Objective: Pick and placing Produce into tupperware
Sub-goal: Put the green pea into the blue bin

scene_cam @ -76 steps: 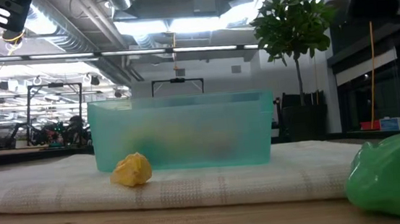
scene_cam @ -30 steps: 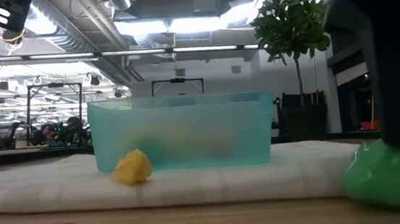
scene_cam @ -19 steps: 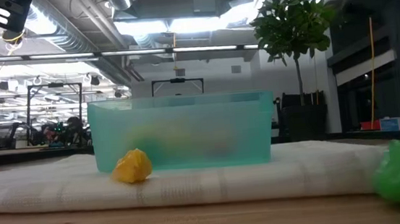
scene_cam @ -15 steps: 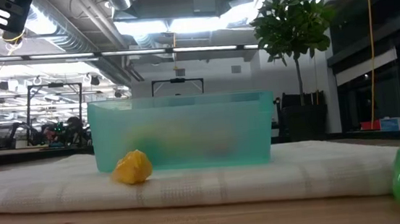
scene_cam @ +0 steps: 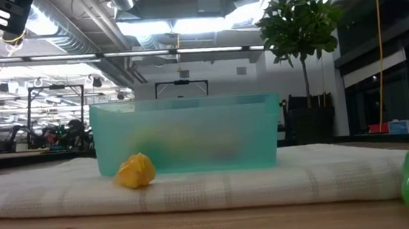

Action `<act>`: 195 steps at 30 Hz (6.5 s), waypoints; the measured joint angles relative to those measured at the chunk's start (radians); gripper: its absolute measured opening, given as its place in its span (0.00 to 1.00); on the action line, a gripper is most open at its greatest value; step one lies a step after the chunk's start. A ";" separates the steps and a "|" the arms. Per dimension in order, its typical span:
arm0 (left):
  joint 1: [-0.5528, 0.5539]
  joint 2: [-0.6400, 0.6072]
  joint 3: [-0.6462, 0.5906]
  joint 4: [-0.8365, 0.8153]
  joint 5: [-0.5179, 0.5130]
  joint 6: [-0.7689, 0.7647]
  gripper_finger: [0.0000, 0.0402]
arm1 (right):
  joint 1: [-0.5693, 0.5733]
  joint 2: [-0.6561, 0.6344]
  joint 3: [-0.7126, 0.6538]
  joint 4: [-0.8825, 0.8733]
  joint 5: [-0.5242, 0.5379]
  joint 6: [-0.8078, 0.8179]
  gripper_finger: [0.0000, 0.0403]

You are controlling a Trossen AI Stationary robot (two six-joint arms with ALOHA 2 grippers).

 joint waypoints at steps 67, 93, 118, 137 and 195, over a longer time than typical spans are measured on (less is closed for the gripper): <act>0.000 0.000 0.000 0.000 0.000 -0.003 0.45 | -0.012 0.066 -0.013 0.100 -0.120 0.055 0.50; 0.000 0.000 0.000 0.000 0.000 -0.003 0.45 | -0.015 0.071 0.078 0.076 -0.102 0.070 0.30; 0.000 0.000 0.000 0.001 0.000 -0.026 0.45 | -0.028 -0.032 0.380 -0.325 0.205 -0.075 0.30; 0.000 0.000 0.000 0.001 0.000 -0.027 0.45 | -0.123 -0.148 0.379 -0.347 0.246 -0.257 0.30; 0.000 0.000 0.000 -0.008 0.065 -0.023 0.45 | -0.355 -0.166 -0.246 0.923 0.207 -0.716 0.30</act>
